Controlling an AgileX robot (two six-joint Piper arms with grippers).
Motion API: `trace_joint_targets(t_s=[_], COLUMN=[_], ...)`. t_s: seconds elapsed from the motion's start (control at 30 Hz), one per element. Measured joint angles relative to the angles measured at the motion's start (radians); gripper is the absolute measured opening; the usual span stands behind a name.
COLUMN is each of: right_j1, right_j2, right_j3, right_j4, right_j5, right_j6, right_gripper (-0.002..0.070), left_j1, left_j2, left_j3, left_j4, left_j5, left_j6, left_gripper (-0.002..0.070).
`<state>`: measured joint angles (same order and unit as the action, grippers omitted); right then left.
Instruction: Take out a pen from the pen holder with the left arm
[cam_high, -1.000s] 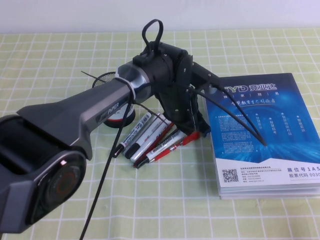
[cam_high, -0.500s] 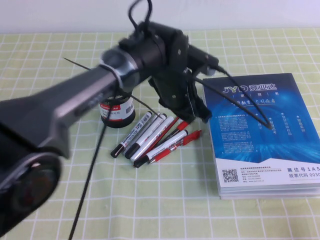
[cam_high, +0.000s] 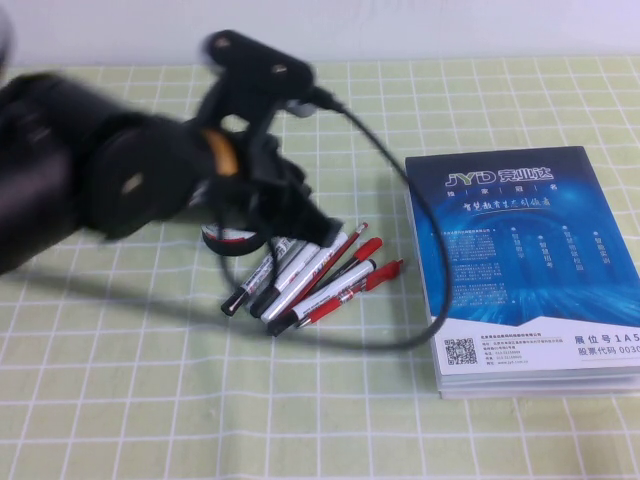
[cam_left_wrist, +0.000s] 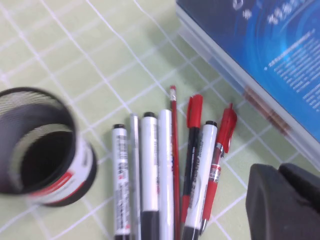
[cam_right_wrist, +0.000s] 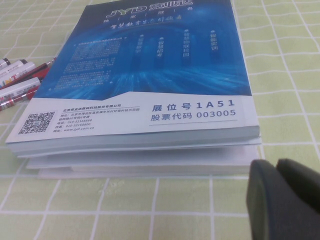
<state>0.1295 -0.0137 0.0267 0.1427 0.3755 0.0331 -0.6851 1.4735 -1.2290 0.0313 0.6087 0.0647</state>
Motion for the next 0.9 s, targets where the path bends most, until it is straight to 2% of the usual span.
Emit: trace_joint_targets(t_s=[0.2, 0.4, 0.63, 0.9], right_j1=[0.000, 0.000, 0.000, 0.000], right_j2=[0.000, 0.000, 0.000, 0.000], right_j3=[0.000, 0.000, 0.000, 0.000], right_j4=[0.000, 0.000, 0.000, 0.000], right_j5=[0.000, 0.000, 0.000, 0.000], right_j6=[0.000, 0.000, 0.000, 0.000], right_gripper=[-0.0015, -0.0015, -0.0015, -0.0015], left_j1=[0.000, 0.000, 0.000, 0.000], left_j2=[-0.269, -0.433, -0.451, -0.460], left_j3=[0.251, 0.434, 0.525, 0.528], left_j4=[0.104, 0.157, 0.203, 0.247], left_j5=[-0.150, -0.209, -0.134, -0.150], left_j6=[-0.134, -0.223, -0.232, -0.252], left_gripper=[-0.0003, -0.0003, -0.0003, -0.0003])
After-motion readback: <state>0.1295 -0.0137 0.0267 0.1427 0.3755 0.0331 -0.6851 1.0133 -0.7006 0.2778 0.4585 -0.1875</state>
